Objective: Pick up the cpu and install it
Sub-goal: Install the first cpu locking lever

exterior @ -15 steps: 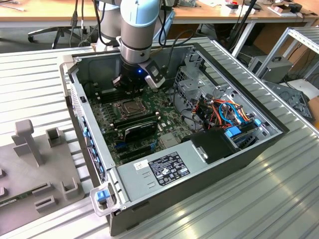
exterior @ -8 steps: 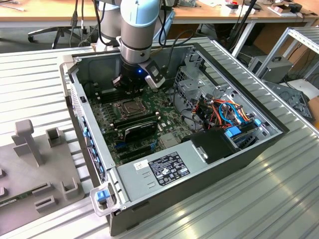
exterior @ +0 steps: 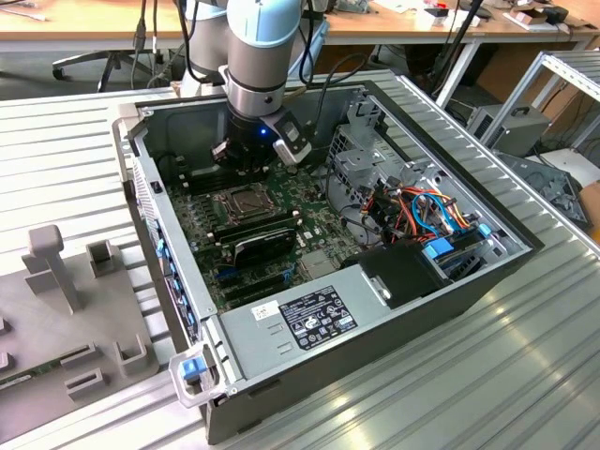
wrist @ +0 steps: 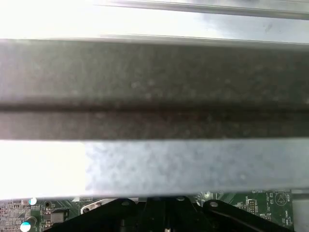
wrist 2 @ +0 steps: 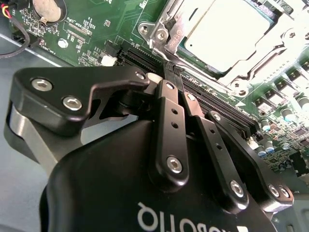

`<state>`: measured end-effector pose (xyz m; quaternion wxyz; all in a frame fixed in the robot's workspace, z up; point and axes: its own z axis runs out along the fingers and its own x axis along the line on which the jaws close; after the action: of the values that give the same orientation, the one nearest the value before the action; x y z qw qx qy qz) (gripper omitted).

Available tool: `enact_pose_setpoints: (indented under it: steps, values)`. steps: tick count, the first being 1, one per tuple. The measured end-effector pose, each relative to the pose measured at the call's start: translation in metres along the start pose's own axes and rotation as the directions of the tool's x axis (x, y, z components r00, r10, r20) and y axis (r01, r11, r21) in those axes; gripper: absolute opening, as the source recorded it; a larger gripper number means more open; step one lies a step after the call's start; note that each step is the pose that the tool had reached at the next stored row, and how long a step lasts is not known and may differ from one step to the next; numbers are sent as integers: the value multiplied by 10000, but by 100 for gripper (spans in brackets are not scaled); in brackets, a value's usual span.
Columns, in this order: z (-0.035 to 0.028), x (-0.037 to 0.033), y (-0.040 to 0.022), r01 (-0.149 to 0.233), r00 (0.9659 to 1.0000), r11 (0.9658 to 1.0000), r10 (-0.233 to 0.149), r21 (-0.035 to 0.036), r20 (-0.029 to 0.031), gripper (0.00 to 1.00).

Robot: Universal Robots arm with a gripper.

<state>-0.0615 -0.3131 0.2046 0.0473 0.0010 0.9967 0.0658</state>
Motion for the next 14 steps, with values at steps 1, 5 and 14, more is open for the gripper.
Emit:
enact_pose_setpoints:
  steps: [1, 5, 14]
  values:
    - [-2, 0, 0, 0, 10000, 10000, 0, 2, -1, 11]
    - [-3, 0, -1, 0, 10000, 10000, 0, 2, -2, 11]
    - [5, 1, -2, 4, 10000, 10000, -4, 1, 27, 11]
